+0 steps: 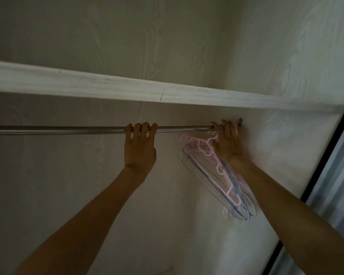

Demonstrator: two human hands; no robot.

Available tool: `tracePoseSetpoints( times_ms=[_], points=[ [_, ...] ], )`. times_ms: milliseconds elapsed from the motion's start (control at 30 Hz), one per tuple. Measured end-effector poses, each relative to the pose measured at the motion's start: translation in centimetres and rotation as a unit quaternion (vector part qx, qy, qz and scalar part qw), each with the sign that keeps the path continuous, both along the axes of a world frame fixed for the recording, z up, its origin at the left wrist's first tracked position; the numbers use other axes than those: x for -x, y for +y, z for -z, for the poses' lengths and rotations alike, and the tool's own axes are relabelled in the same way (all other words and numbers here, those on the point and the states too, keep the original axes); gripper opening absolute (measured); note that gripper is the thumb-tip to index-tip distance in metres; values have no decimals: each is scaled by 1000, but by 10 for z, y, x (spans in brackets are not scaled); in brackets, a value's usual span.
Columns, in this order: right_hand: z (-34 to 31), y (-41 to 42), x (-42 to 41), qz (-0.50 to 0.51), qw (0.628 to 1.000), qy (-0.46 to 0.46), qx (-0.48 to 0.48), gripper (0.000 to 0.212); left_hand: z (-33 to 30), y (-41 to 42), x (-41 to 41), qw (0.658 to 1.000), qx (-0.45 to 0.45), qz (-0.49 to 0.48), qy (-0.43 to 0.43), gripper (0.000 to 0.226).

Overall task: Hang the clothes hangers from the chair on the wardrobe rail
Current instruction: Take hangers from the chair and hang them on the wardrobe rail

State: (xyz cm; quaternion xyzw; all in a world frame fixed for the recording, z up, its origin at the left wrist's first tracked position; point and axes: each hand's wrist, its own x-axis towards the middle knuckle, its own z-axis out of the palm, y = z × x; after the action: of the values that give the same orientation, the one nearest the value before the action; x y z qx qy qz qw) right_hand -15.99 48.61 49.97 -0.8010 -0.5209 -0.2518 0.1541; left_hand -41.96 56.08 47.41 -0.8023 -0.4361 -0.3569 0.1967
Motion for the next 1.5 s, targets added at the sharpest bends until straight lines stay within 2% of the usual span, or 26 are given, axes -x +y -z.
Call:
tracePoseSetpoints(
  times_ms=[333, 500, 633, 767, 833, 967, 1167, 1233, 1333, 1500],
  points=[
    [-9, 0, 3, 19, 999, 33, 27, 66, 3, 0, -1, 1000, 5, -4, -2, 69],
    [-6, -15, 17, -11, 999, 32, -29, 69, 5, 5, 4, 1000, -4, 8, 11, 76],
    [13, -40, 28, -50, 997, -32, -55, 54, 9, 1, 4, 999, -32, 42, -13, 87],
    [36, -72, 36, -74, 992, -71, -68, 35, 28, -23, -15, 987, -62, 143, -33, 76],
    [48, -95, 37, -66, 992, -85, -63, 29, 42, -44, -32, 981, -16, 191, -25, 63],
    [73, -157, 37, -72, 989, -117, -49, 25, 60, -99, -57, 951, 187, 243, 41, 36],
    [135, -294, 22, -39, 994, -102, -4, 27, 110, -195, -107, 905, 284, 286, 136, 25],
    [154, -336, 16, -11, 997, -75, 15, 28, 129, -224, -121, 896, 300, 295, 143, 23],
    [189, -420, 4, 41, 998, -2, 55, 27, 164, -291, -143, 861, 358, 319, 168, 23],
    [252, -541, -15, 138, 973, 118, 141, 25, 219, -379, -175, 819, 405, 341, 222, 27]
  ],
)
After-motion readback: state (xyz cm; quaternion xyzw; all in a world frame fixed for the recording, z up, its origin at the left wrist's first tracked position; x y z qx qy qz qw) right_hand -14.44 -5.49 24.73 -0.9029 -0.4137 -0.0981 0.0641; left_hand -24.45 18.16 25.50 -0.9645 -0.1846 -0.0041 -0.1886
